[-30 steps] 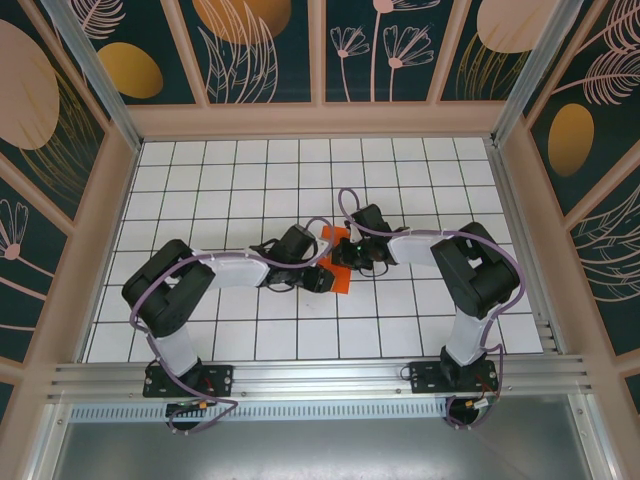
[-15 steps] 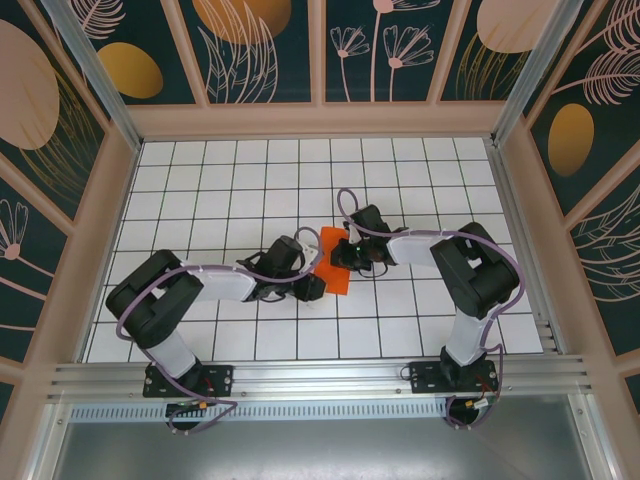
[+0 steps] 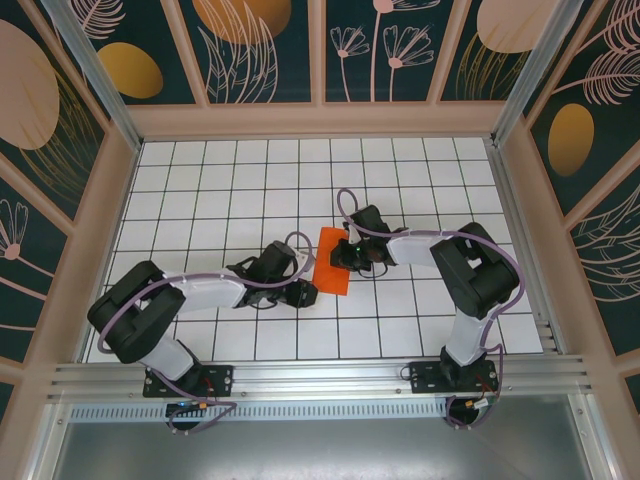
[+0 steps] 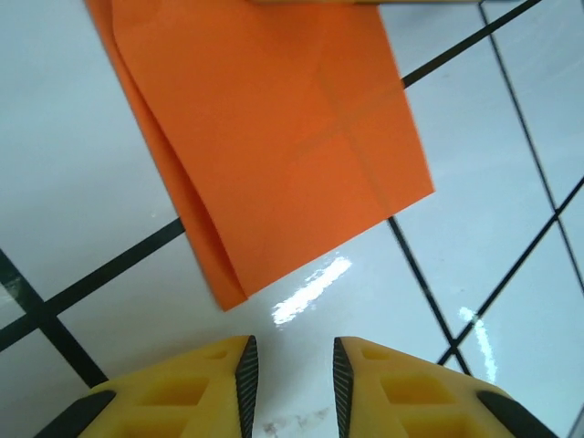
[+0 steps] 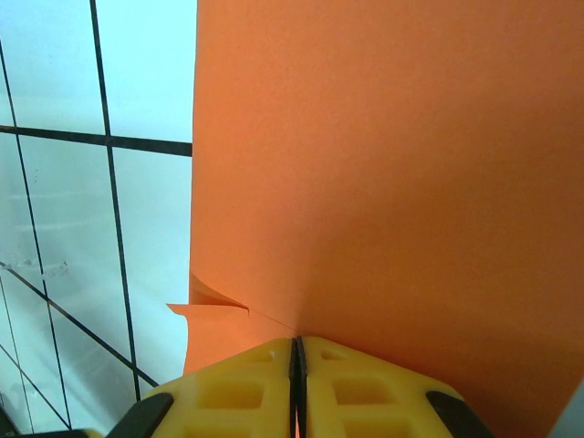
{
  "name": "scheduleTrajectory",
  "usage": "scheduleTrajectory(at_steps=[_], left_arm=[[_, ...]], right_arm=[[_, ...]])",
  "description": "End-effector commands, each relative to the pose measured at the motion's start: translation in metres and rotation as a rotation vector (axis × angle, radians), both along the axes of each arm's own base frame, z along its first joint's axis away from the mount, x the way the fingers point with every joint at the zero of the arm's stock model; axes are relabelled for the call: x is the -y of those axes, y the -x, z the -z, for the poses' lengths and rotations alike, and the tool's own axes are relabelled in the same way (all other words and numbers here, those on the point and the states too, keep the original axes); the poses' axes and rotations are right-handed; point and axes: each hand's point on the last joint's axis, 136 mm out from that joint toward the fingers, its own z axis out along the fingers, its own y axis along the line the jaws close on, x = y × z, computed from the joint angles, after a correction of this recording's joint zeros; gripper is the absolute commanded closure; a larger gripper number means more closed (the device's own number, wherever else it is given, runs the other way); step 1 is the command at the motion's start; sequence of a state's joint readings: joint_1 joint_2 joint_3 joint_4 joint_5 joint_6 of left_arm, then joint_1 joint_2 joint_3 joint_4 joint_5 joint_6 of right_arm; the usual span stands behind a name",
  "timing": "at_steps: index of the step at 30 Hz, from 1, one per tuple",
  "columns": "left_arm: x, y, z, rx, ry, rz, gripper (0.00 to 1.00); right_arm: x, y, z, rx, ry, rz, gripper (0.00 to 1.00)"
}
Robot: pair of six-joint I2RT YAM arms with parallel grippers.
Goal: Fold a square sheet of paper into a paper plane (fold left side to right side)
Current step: Fold the triangle a second time at the center of the table.
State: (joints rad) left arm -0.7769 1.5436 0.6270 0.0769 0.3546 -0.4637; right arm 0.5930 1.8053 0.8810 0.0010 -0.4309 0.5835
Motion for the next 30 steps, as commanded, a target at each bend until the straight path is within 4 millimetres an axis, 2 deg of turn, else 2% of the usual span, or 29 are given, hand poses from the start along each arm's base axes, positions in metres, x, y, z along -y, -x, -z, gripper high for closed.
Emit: scheduleTrajectory(at_steps=[1,5,12,20,27,30], left_arm=[[0.012,-0.016,-0.034,0.058,0.039,-0.001,0.69],[0.026,-0.025,-0.038,0.072,0.06,0.023,0.68],[0.036,-0.037,-0.008,0.045,0.004,0.042,0.68],[0.019,-0.027,0.032,-0.022,-0.082,0.015,0.68],[-0.006,-0.003,0.047,-0.075,-0.115,-0.013,0.68],[-0.006,0.004,0.038,-0.075,-0.076,-0.013,0.68]], right_arm=[[0.019,0.017,0.024,-0.066,0.093,0.018,0.88],[0.019,0.017,0.022,-0.064,0.092,0.017,0.88],[0.019,0.016,0.021,-0.063,0.092,0.019,0.88],[0.019,0.017,0.021,-0.066,0.091,0.017,0.88],[0.019,0.017,0.02,-0.065,0.089,0.016,0.88],[0.018,0.017,0.019,-0.062,0.084,0.014,0.87]])
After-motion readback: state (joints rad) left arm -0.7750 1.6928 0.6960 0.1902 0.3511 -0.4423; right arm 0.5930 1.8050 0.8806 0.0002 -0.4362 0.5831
